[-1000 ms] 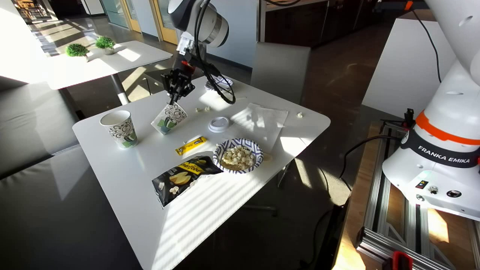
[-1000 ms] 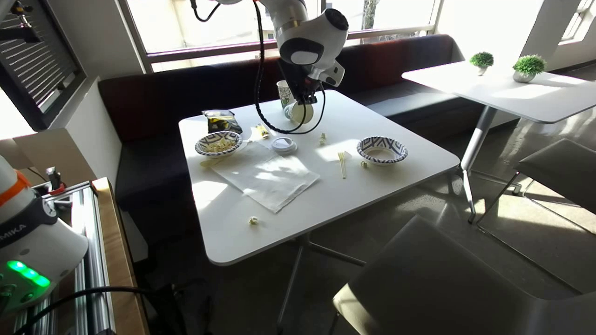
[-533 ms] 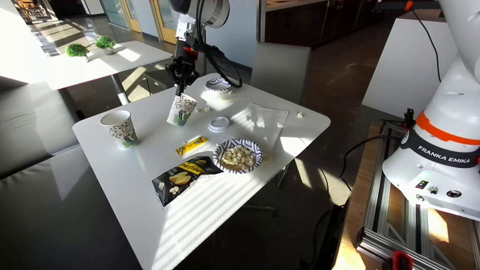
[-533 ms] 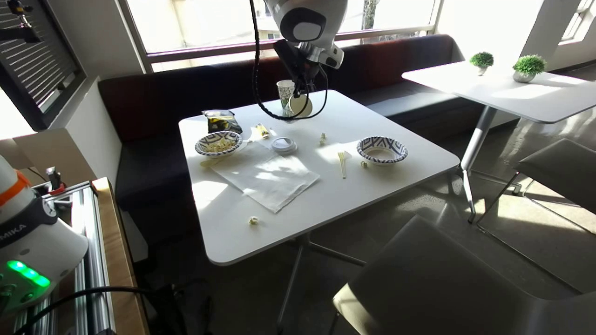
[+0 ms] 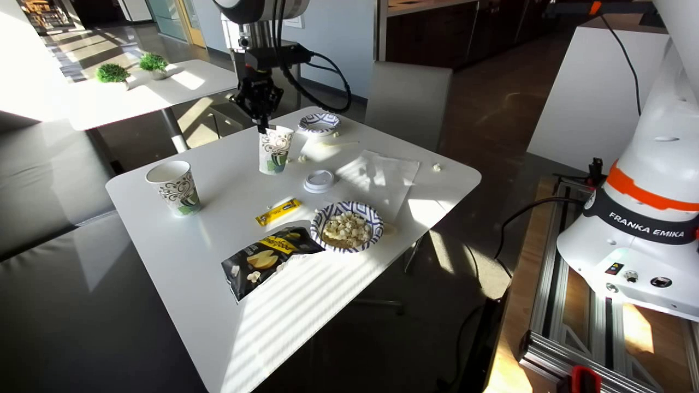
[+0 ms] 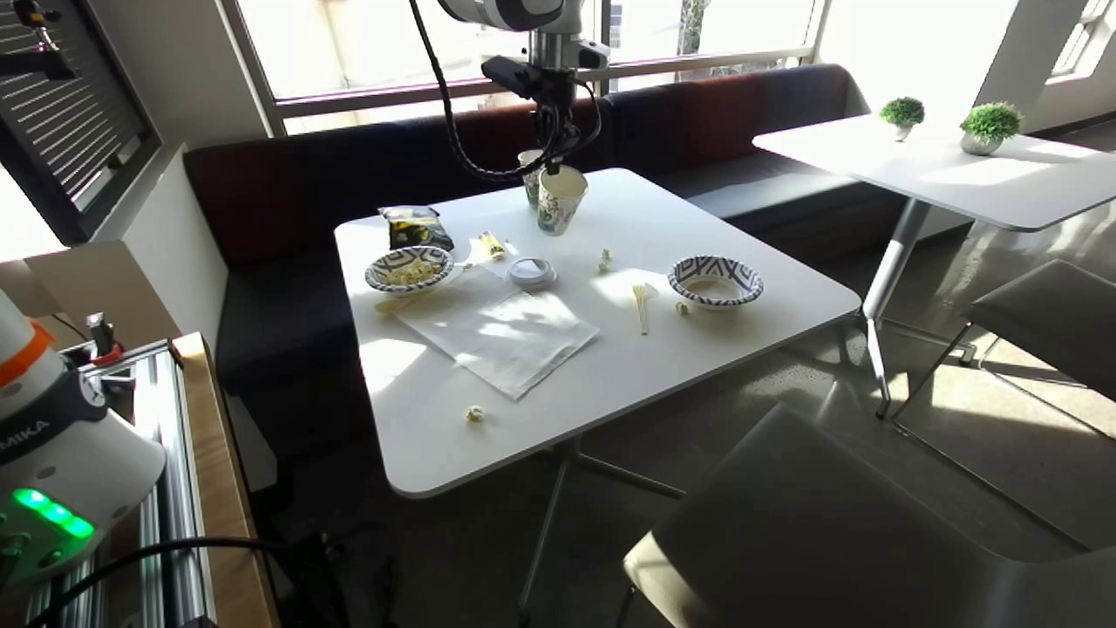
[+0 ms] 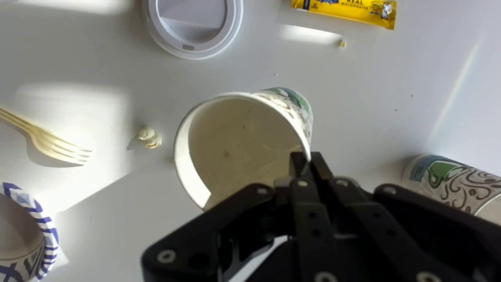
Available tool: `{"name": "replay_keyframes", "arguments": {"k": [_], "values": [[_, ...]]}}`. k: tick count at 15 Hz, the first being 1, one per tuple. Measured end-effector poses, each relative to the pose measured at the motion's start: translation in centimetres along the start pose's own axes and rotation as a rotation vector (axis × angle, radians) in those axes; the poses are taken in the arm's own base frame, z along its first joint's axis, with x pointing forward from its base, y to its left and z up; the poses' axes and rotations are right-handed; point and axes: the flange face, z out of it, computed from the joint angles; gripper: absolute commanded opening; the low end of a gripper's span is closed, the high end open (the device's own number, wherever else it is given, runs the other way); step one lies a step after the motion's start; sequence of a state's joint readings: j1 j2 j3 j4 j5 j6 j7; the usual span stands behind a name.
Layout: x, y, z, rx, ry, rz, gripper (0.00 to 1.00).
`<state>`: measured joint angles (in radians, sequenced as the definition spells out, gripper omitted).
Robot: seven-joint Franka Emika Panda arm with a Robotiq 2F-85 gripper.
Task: Put the white lid on top of the coffee cup on the right.
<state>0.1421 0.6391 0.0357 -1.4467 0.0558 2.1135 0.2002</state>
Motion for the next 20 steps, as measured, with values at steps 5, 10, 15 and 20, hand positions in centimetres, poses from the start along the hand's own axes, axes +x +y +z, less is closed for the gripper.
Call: {"name": "replay_keyframes", "arguments": {"k": [5,10,15,20], "values": [[-1.0,-3.7,2.2,-0.260,0.026,0.008,0.05],[-1.1,-4.1,3.6,-0.516,0.007,0.022,0.05],[-0.4,-4.6,4.9,-0.592,0.011,0.019,0.04],[0.4,-5.0,5.0,-0.585,0.035,0.039,0.05]]}}
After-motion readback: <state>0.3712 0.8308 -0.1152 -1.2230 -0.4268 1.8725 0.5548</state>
